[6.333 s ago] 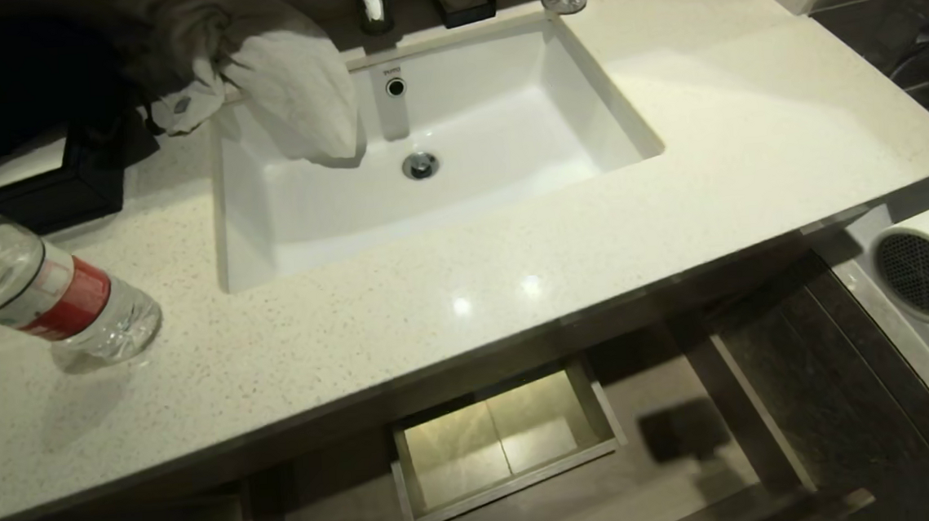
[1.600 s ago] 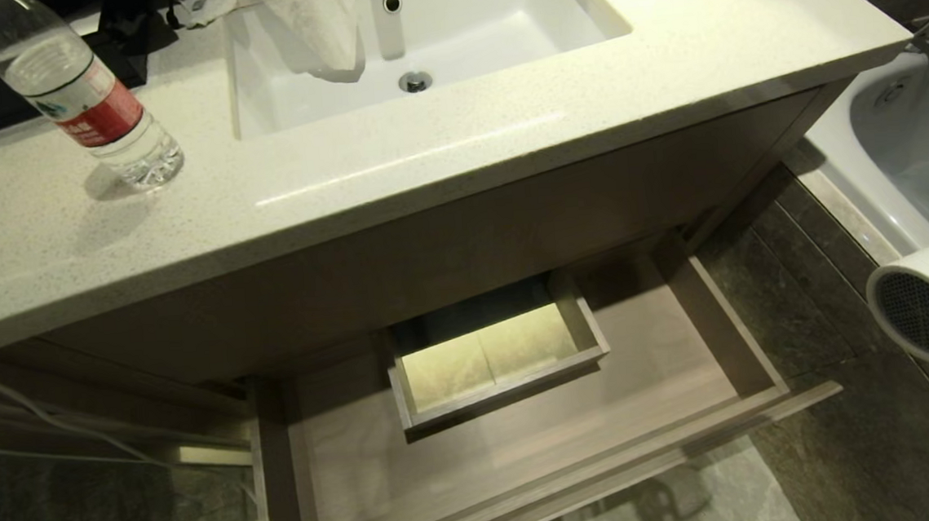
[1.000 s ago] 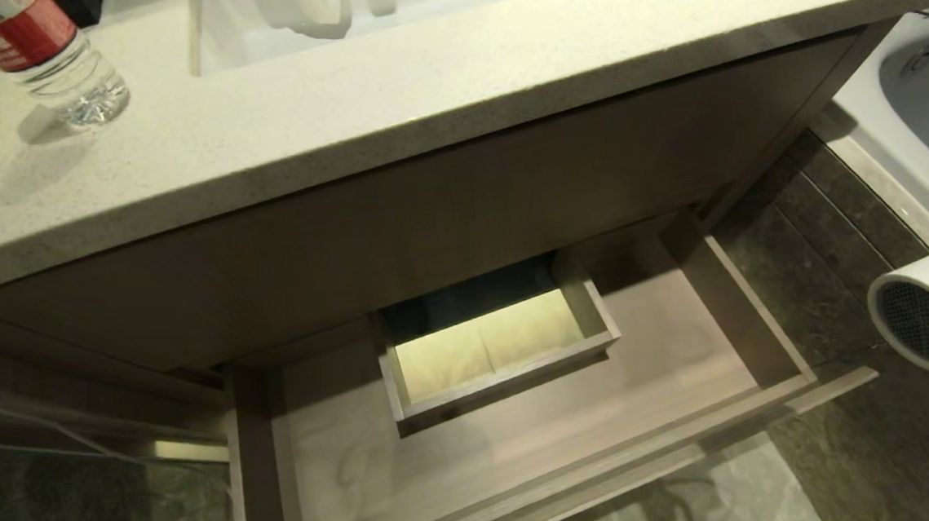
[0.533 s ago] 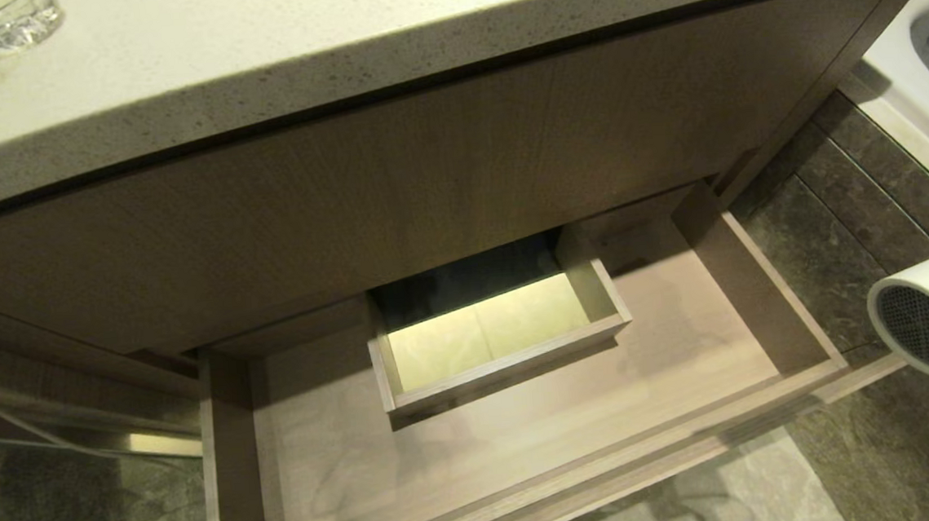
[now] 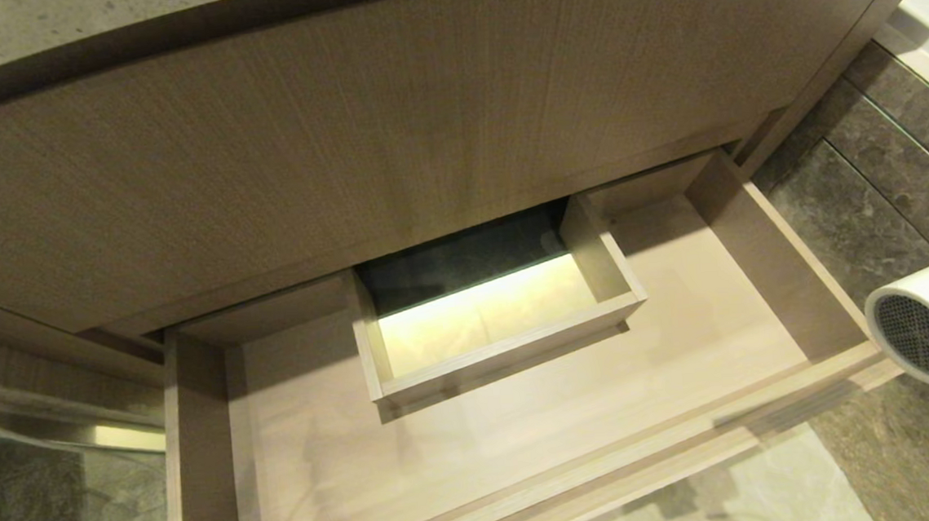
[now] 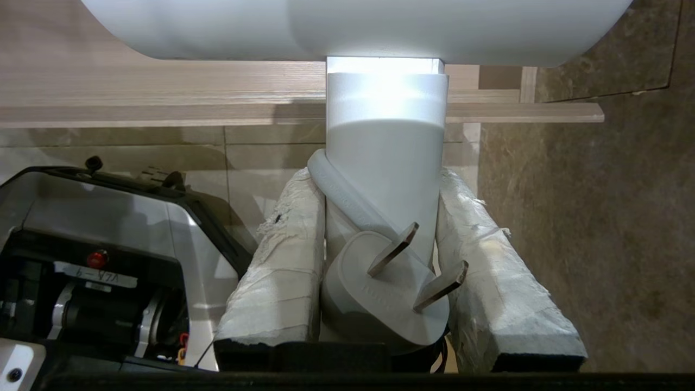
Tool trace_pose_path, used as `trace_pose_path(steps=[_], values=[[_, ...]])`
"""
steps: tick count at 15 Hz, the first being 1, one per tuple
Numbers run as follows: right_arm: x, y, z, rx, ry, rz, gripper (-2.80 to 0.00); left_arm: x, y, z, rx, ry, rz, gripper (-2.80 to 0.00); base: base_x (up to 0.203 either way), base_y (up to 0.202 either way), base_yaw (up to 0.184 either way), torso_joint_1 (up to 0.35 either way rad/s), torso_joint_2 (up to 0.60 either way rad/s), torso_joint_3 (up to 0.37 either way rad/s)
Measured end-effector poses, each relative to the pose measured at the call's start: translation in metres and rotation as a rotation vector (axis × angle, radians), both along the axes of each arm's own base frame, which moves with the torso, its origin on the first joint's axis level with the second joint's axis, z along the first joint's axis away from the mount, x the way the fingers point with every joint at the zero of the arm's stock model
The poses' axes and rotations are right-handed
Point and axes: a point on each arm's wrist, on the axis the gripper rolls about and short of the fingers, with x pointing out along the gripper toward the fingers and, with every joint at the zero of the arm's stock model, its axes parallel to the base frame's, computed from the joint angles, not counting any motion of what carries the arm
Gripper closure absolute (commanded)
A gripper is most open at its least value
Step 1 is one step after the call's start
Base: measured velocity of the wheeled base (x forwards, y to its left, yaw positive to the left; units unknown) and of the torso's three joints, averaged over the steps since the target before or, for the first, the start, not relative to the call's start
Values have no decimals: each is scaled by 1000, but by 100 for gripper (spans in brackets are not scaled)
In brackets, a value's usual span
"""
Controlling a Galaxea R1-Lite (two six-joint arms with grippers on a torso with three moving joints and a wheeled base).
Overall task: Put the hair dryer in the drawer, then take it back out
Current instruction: Put it into the drawer
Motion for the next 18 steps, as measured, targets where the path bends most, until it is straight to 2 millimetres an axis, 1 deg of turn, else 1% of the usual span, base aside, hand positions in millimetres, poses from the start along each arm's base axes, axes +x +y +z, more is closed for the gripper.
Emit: trace_pose_path(steps=[13, 18], values=[[-1, 0, 0, -1, -4, 0, 0, 0, 0, 0, 0, 0, 0, -280, 0, 0, 0, -7, 17, 12], [-1, 0, -2, -20, 0, 5, 0, 0, 0, 0, 0, -1, 0, -280, 0, 0, 0, -47, 132, 78]])
